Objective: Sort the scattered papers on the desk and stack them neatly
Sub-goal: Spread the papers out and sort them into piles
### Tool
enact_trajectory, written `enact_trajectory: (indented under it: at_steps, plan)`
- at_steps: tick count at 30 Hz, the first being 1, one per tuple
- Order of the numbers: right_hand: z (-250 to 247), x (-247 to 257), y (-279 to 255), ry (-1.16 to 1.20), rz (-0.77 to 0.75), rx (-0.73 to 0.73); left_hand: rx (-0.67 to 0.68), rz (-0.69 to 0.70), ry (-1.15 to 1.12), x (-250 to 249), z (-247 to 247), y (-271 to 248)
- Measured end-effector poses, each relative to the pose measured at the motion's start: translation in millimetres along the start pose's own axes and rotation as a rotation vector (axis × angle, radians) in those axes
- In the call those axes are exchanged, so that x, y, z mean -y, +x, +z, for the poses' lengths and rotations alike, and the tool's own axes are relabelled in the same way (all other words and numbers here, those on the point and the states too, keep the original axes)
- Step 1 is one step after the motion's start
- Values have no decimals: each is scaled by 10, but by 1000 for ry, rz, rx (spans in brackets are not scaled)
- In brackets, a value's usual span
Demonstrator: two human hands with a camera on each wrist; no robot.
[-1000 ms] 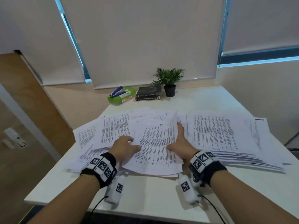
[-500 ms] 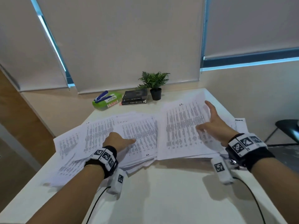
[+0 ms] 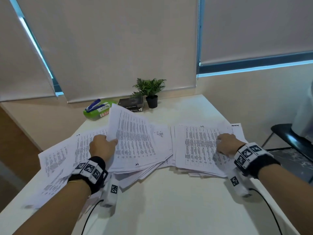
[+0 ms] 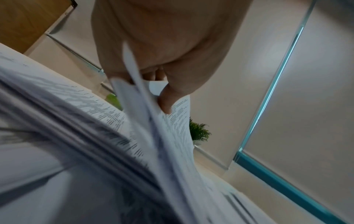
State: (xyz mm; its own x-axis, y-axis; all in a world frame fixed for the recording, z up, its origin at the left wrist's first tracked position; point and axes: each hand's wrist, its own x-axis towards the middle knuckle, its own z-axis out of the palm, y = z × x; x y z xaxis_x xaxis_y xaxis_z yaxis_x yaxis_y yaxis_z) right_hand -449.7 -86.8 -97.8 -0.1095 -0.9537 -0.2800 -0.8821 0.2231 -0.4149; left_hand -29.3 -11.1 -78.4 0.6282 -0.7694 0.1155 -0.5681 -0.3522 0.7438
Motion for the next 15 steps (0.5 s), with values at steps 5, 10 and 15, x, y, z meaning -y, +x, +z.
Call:
enact_trajectory:
  at_steps: [5, 10, 15]
  plan:
    - [-109, 162, -213, -216, 20, -140, -133, 120, -217, -266, -289, -54]
    - [-54, 608, -369, 474, -272, 16, -44, 174, -407, -475, -370, -71]
    - [272, 1129, -571, 1081, -352, 376, 298, 123, -454, -431, -204, -256]
